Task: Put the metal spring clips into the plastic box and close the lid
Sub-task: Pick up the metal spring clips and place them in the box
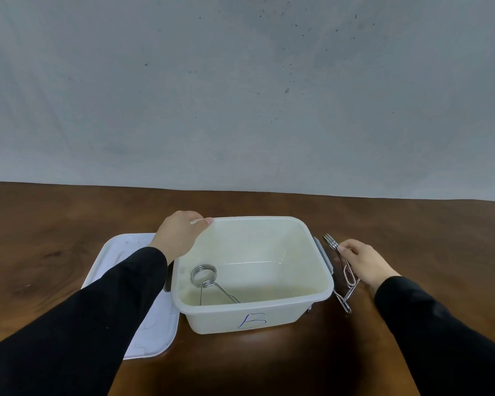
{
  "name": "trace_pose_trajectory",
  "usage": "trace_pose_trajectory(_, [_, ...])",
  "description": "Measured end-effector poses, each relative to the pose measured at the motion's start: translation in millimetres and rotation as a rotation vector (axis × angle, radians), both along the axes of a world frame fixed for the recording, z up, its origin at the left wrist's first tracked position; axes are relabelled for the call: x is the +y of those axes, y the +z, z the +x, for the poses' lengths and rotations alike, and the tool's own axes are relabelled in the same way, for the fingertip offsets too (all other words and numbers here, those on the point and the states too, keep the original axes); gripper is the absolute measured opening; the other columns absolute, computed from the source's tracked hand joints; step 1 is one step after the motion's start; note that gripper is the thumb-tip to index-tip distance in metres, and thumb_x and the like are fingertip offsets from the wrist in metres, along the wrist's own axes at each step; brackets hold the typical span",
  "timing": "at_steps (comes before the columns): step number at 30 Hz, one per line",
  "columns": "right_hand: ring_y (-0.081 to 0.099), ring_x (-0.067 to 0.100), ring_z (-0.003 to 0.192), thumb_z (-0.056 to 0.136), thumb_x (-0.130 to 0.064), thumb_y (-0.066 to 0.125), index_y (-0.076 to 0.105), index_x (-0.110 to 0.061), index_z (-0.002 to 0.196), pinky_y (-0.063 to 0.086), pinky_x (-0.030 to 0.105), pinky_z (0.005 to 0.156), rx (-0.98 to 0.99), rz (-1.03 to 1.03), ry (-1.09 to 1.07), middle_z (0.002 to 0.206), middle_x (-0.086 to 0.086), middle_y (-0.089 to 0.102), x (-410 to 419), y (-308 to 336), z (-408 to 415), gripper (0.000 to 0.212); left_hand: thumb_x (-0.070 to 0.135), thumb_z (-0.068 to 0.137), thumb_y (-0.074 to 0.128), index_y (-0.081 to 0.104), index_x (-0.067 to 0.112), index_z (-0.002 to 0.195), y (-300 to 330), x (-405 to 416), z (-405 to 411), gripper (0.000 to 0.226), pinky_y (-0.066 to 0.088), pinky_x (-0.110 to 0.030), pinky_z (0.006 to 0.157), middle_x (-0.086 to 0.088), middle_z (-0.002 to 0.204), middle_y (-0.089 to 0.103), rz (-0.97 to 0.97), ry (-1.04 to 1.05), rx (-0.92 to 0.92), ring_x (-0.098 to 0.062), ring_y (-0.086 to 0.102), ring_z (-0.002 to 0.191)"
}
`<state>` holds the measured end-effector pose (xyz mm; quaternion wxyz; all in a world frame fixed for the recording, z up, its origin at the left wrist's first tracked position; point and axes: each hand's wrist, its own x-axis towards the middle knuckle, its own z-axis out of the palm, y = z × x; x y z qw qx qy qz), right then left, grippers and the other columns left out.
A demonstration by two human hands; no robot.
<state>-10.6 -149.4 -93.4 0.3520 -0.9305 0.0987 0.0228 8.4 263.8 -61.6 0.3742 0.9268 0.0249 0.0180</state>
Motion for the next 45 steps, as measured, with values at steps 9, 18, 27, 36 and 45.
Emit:
trace_pose_trajectory(9, [0.072, 0.023, 0.088, 0.101, -0.031, 0.051, 0.065, -0.029, 0.092, 0.056, 0.04, 0.077, -0.345, 0.268, -0.112, 0.088, -0.003, 0.077, 28, 50, 0, 0.017, 0.048, 0.097, 0.054, 0.073, 0.015, 0.102, -1, 0, 0, 0.039, 0.044, -0.031, 0.061, -0.004, 0.09, 0.071, -0.019, 0.0, 0.015, -0.015, 0.056, 0.067])
trace_pose_trajectory(18, [0.052, 0.01, 0.049, 0.087, -0.045, 0.069, 0.073, -0.027, 0.08, 0.043, 0.025, 0.053, -0.141, -0.104, 0.463, 0.076, 0.001, 0.073, 170, 151, -21, 0.02, 0.046, 0.098, 0.053, 0.072, 0.014, 0.098, -1, -1, -1, 0.037, 0.043, -0.029, 0.061, 0.001, 0.079, 0.065, -0.077, 0.019, 0.04, -0.02, 0.058, 0.075])
trace_pose_trajectory(27, [0.064, 0.028, 0.082, 0.094, -0.022, 0.06, 0.07, -0.005, 0.098, 0.049, 0.034, 0.072, 0.137, -0.505, 0.659, 0.085, 0.008, 0.065, 284, 33, -11, 0.02, 0.042, 0.098, 0.054, 0.074, 0.011, 0.11, -2, 3, 0, 0.038, 0.051, -0.041, 0.093, -0.009, 0.112, 0.073, -0.154, -0.016, 0.03, -0.026, 0.063, 0.107])
trace_pose_trajectory(36, [0.066, 0.029, 0.091, 0.099, -0.017, 0.056, 0.064, -0.006, 0.115, 0.049, 0.033, 0.083, 0.093, -0.633, 0.638, 0.101, 0.013, 0.067, 310, 14, -5, 0.021, 0.044, 0.098, 0.054, 0.072, 0.013, 0.119, -6, 4, 4, 0.041, 0.044, -0.031, 0.095, -0.003, 0.126, 0.068, -0.182, -0.044, 0.033, -0.022, 0.058, 0.121])
trace_pose_trajectory(45, [0.068, 0.027, 0.093, 0.094, -0.03, 0.064, 0.065, -0.011, 0.112, 0.055, 0.036, 0.085, 0.077, -0.587, 0.571, 0.103, 0.009, 0.07, 308, 5, -1, 0.026, 0.045, 0.098, 0.054, 0.072, 0.013, 0.114, -8, 4, 6, 0.04, 0.045, -0.032, 0.093, -0.003, 0.123, 0.07, -0.173, -0.042, 0.038, -0.022, 0.059, 0.117])
